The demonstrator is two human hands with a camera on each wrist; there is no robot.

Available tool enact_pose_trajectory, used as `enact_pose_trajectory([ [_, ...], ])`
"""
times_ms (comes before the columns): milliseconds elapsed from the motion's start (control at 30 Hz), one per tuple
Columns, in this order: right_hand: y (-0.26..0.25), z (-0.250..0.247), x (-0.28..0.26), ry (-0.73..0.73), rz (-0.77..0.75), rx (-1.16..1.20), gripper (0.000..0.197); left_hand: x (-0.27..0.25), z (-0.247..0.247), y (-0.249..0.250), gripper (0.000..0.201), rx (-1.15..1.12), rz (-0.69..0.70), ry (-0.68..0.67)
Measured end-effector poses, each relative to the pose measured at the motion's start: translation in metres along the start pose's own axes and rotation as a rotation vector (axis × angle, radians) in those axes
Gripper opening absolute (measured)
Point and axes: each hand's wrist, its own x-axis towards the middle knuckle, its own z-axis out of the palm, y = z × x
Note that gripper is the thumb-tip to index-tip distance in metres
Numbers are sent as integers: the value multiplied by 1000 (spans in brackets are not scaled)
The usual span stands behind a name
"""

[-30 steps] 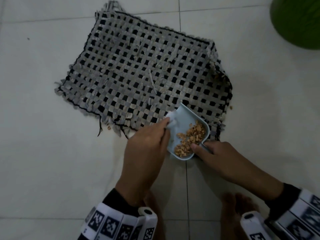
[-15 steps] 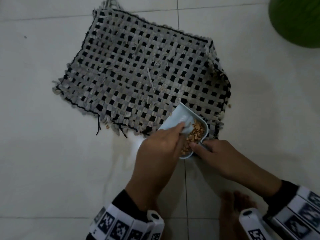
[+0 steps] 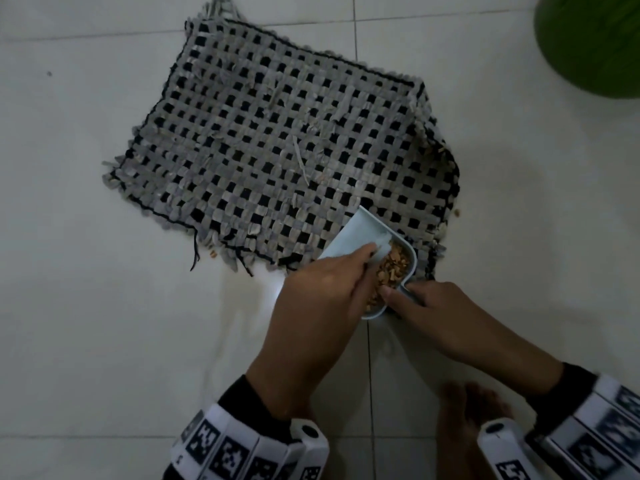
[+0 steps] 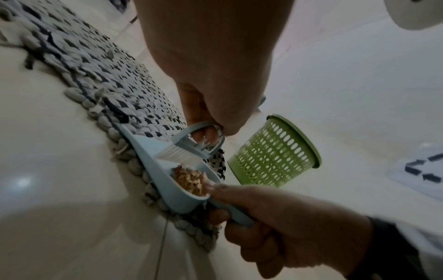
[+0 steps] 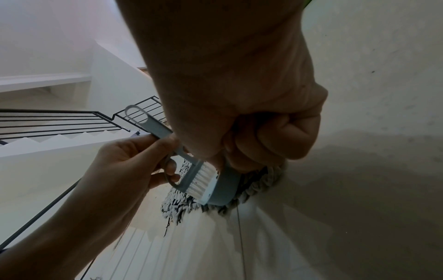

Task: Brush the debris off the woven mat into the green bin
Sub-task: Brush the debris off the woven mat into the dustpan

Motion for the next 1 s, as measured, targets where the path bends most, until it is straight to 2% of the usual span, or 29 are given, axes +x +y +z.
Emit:
enact_pose_trajectory([
  [100, 4, -1, -2, -19, 36, -19, 42, 4, -15, -6, 14, -21, -61, 101],
  [200, 7, 0, -5, 0, 60, -39, 47, 10, -27, -19, 22, 24, -138, 228],
  [267, 8, -1, -7, 6, 64, -46, 50, 13, -28, -23, 28, 34, -160, 252],
  [400, 13, 0, -8, -1, 81, -39, 51, 5, -8, -16, 17, 56, -85, 140],
  [500, 18, 0, -7, -9, 42, -26, 49, -9, 8, -3, 32, 20, 63, 9],
  [567, 21, -4, -8, -27, 21, 11, 46, -12, 7, 1, 29, -28, 67, 11],
  [633, 24, -10, -12, -38, 23, 72, 43, -9, 1, -3, 21, -121, -38, 97],
  [733, 30, -23, -20, -63, 34, 122, 40, -2, -14, -16, 27, -326, -354, 263],
  [800, 34, -32, -25, -41, 22, 148, 38, 1, -23, -22, 27, -477, -506, 330],
  [900, 43, -37, -32, -3, -4, 152, 38, 6, -31, -27, 30, -568, -596, 403],
  [1000, 54, -36, -41, 11, -13, 150, 34, 8, -36, -30, 31, -571, -614, 435],
])
